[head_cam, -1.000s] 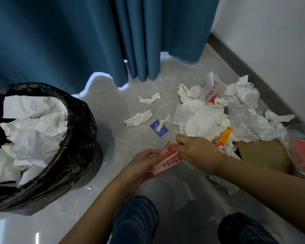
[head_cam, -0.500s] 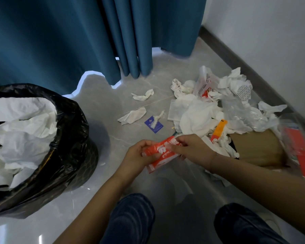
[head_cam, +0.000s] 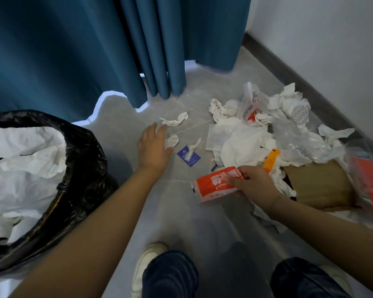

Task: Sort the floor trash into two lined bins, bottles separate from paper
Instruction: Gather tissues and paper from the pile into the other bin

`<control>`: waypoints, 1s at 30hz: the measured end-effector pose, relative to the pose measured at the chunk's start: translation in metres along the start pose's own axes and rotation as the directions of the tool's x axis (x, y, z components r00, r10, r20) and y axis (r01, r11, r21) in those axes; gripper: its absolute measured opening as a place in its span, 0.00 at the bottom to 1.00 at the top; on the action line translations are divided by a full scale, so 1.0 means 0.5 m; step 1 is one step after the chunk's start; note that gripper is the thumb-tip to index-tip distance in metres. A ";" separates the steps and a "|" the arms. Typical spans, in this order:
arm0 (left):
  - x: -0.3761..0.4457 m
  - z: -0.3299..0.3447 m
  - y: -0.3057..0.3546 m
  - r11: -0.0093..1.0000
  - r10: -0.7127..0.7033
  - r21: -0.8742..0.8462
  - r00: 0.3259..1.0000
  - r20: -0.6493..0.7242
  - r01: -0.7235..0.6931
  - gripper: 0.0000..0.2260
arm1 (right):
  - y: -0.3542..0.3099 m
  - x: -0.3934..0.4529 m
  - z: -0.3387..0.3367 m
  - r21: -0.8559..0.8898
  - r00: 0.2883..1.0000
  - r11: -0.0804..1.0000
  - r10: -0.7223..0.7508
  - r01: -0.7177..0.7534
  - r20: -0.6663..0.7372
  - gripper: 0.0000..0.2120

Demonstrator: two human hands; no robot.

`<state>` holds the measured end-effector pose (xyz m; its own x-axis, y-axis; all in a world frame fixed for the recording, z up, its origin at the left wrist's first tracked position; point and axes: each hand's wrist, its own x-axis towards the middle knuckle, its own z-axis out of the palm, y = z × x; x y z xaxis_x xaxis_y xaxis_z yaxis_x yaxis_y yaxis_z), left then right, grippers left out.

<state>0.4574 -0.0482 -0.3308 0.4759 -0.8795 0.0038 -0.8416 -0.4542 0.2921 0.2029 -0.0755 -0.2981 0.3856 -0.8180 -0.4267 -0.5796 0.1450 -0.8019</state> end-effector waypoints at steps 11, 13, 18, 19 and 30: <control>-0.065 0.112 -0.037 0.998 -0.045 -0.031 0.996 0.074 0.047 0.15 | 0.045 -0.023 -0.016 -0.089 0.998 0.994 -0.059 0.062 0.030 0.05; -0.081 0.118 -0.038 0.980 -0.087 -0.176 0.996 0.021 0.090 0.14 | 0.049 -0.020 -0.020 -0.084 0.998 0.995 -0.060 0.062 0.020 0.06; -0.087 0.068 0.004 0.817 -0.165 -0.564 0.986 -0.023 0.123 0.10 | 0.055 -0.014 -0.025 -0.073 0.998 0.996 -0.050 0.052 0.027 0.05; -0.077 0.063 0.016 0.824 -0.153 -0.555 0.988 -0.022 0.115 0.10 | 0.056 -0.013 -0.025 -0.074 0.999 0.996 -0.045 0.047 0.028 0.07; 0.042 0.132 0.094 0.975 -0.029 -0.206 0.968 0.251 0.083 0.16 | 0.061 -0.014 -0.034 -0.042 0.999 0.998 -0.036 0.038 0.036 0.03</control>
<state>0.4108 -0.0974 -0.3800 0.4210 -0.8734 -0.2447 -0.7285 -0.4863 0.4825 0.1702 -0.0748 -0.3124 0.4319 -0.8022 -0.4122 -0.5941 0.0909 -0.7993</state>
